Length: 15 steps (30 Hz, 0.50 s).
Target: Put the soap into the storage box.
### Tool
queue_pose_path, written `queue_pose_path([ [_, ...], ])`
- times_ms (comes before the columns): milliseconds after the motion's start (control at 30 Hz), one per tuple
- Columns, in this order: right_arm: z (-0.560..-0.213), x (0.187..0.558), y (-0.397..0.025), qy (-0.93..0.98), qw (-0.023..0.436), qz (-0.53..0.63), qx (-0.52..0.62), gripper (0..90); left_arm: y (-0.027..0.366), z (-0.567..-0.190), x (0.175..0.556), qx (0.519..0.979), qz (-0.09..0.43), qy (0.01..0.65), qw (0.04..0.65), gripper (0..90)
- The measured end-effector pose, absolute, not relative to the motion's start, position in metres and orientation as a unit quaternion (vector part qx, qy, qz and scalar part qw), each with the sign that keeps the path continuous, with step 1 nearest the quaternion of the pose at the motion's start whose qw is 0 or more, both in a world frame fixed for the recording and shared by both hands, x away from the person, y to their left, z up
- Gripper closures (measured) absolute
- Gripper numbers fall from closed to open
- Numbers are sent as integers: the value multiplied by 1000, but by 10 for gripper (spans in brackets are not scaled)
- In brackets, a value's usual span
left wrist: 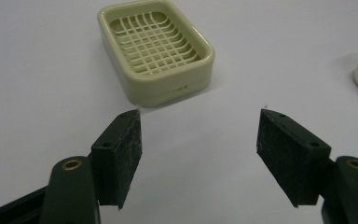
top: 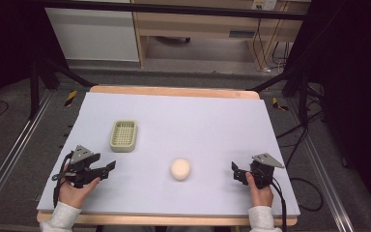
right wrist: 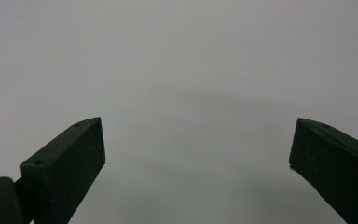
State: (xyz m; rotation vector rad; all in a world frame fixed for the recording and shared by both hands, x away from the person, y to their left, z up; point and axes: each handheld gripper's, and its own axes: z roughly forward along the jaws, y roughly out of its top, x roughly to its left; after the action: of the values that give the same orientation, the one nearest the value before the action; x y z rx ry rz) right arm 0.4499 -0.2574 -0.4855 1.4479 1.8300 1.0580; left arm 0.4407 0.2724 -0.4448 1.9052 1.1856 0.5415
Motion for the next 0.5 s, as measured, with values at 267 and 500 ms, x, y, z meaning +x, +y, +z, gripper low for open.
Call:
queue_pose_path([
  [267, -485, 450, -258, 685, 282, 397, 542, 38, 254, -443, 442, 768, 208, 450, 405, 296],
  [500, -485, 450, -258, 683, 281, 398, 544, 38, 240, -445, 445, 778, 200, 439, 403, 294],
])
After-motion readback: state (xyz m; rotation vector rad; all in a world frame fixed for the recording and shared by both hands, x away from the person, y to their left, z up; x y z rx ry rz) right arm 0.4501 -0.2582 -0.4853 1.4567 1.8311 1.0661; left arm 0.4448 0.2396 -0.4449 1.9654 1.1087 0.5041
